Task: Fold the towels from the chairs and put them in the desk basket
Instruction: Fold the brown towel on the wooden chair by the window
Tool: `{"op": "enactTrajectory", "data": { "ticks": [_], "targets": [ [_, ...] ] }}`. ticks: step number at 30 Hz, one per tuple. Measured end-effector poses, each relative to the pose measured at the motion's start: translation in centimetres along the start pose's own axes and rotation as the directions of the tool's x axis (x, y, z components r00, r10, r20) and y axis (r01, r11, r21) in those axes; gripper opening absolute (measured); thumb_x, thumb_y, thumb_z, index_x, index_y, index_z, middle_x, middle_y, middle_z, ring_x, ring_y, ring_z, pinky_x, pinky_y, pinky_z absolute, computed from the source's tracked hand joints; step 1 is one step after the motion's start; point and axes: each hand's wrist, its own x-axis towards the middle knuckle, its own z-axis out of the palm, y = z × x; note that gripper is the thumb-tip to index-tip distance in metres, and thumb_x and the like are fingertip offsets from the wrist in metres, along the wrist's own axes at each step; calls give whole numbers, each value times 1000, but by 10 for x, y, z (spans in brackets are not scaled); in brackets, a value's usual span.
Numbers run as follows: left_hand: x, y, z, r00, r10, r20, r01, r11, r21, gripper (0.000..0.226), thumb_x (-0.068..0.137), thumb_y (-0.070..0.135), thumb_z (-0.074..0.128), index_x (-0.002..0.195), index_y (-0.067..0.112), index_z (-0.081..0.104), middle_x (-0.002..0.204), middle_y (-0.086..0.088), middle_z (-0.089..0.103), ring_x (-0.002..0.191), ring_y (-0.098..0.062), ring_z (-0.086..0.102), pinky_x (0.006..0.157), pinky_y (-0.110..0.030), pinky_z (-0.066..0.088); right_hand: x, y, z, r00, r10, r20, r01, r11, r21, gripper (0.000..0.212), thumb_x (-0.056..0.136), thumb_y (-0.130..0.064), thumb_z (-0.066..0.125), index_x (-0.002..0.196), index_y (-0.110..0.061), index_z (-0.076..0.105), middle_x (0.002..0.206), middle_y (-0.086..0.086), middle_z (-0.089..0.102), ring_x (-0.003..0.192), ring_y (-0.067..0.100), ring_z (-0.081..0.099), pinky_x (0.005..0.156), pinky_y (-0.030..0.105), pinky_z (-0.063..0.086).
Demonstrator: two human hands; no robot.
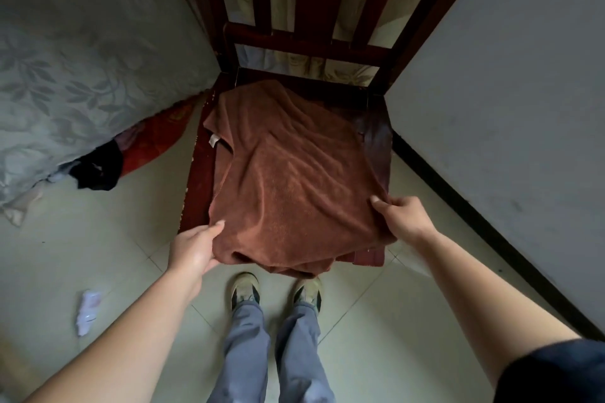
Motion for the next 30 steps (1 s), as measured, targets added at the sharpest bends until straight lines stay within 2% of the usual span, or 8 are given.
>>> {"op": "enactTrajectory", "data": {
  "ticks": [5, 9, 13, 16, 19, 25, 28, 30],
  "targets": [
    [-45, 46, -15, 988, 151, 17, -150, 987, -56, 5, 91, 18, 63, 87, 17, 65, 99, -9, 66, 89, -21, 63, 82, -31, 48, -32, -25, -23, 988, -90, -123, 105, 987, 123, 35, 86, -43, 62, 73, -12, 72, 69, 0, 68, 71, 24, 64, 71, 36, 54],
    [-89, 96, -43, 965, 260, -7, -261, 965, -22, 12, 90, 27, 64, 80, 22, 65, 99, -5, 66, 93, -22, 62, 87, -35, 48, -84, -67, -57, 972, -163, -170, 187, 972, 139, 42, 89, -36, 63, 53, -15, 53, 37, -13, 38, 54, 14, 36, 47, 24, 29],
    [-145, 151, -72, 934, 356, -4, -357, 934, -9, 26, 91, 29, 64, 113, 15, 66, 110, -2, 65, 102, -20, 60, 90, -35, 48, -138, -110, -95, 955, -194, -226, 247, 939, 237, 30, 87, -37, 66, 68, -14, 65, 62, -4, 49, 62, 12, 44, 58, 27, 41],
    [-173, 179, -86, 921, 389, 2, -388, 921, 38, 26, 89, 32, 65, 111, 18, 66, 111, -2, 66, 105, -23, 61, 91, -40, 51, -171, -130, -118, 960, -189, -208, 258, 884, 391, 18, 83, -33, 71, 81, -15, 72, 85, 4, 64, 78, 16, 57, 82, 39, 55],
    [-200, 201, -94, 890, 456, 27, -455, 881, 126, 22, 90, 31, 64, 107, 16, 66, 107, -2, 64, 98, -22, 58, 84, -36, 51, -205, -145, -137, 952, -195, -236, 293, 806, 514, 29, 84, -23, 71, 105, -4, 70, 99, 6, 67, 80, 15, 61, 71, 30, 56],
    [-250, 253, -107, 881, 433, 191, -473, 788, 394, 38, 87, 20, 68, 118, 0, 62, 100, -13, 62, 80, -27, 58, 77, -39, 53, -246, -162, -172, 923, -245, -296, 374, 748, 548, 16, 85, -19, 69, 99, -11, 70, 98, 5, 66, 79, 14, 58, 67, 27, 50],
    [-276, 273, -107, 873, 325, 365, -439, 849, 293, 30, 89, 20, 65, 116, 5, 62, 91, -9, 61, 75, -24, 59, 59, -37, 56, -251, -164, -186, 905, -238, -353, 394, 780, 487, 17, 87, -28, 67, 97, -15, 71, 94, 0, 65, 83, 14, 56, 67, 27, 48],
    [-290, 282, -109, 804, 252, 539, -446, 855, 266, 29, 89, 16, 65, 117, 15, 59, 101, -5, 62, 84, -19, 61, 68, -39, 53, -253, -163, -194, 879, -260, -399, 410, 839, 358, 22, 89, -34, 63, 93, -14, 72, 91, 1, 63, 81, 15, 53, 69, 30, 48]
  ]
}}
